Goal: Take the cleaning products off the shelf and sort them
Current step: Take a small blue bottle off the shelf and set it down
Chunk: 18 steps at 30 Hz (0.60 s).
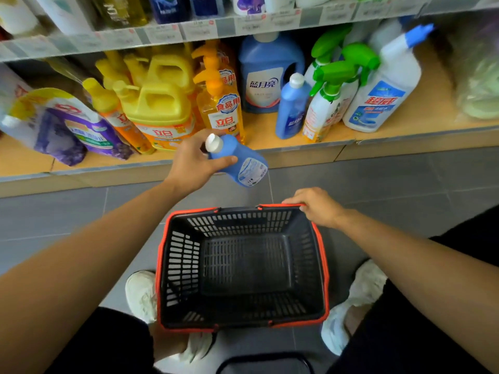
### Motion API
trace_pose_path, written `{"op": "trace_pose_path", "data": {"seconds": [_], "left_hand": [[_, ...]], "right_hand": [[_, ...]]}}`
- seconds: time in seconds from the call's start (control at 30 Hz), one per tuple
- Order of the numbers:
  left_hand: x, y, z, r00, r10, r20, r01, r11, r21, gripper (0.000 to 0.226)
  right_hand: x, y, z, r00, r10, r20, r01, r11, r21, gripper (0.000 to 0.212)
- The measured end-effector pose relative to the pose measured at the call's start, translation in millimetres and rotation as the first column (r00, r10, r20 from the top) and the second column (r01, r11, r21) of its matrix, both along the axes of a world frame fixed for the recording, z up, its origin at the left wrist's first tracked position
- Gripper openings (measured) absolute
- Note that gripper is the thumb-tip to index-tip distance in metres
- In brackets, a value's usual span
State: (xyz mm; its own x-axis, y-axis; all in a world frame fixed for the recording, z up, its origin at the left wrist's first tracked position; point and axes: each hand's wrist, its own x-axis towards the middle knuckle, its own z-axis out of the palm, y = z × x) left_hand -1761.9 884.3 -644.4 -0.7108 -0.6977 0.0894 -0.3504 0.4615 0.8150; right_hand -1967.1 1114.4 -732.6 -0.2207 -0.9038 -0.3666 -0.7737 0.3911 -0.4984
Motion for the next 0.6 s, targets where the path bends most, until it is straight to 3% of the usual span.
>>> {"op": "trace_pose_path", "data": {"seconds": [0.2, 0.43, 0.6], "left_hand": [[-11, 0, -63, 0.974, -0.054, 0.219, 0.059, 0.998, -0.018, 0.056], [-9, 6, -129, 0.916, -0.06, 0.397, 0.043, 0.998, 0.05, 0.059], [-9, 7, -147, 0.907, -0.036, 0.42, 0.026, 0.999, 0.031, 0.056]], "right_hand": [[4, 6, 11, 0.997, 0.078, 0.013, -0.079, 0.996, 0.048, 0.048], [1, 6, 15, 0.999, 0.041, 0.035, -0.044, 0.995, 0.086, 0.041], [-12, -17, 38, 0.979, -0.201, 0.042, 0.205, 0.965, -0.165, 0.025]]}}
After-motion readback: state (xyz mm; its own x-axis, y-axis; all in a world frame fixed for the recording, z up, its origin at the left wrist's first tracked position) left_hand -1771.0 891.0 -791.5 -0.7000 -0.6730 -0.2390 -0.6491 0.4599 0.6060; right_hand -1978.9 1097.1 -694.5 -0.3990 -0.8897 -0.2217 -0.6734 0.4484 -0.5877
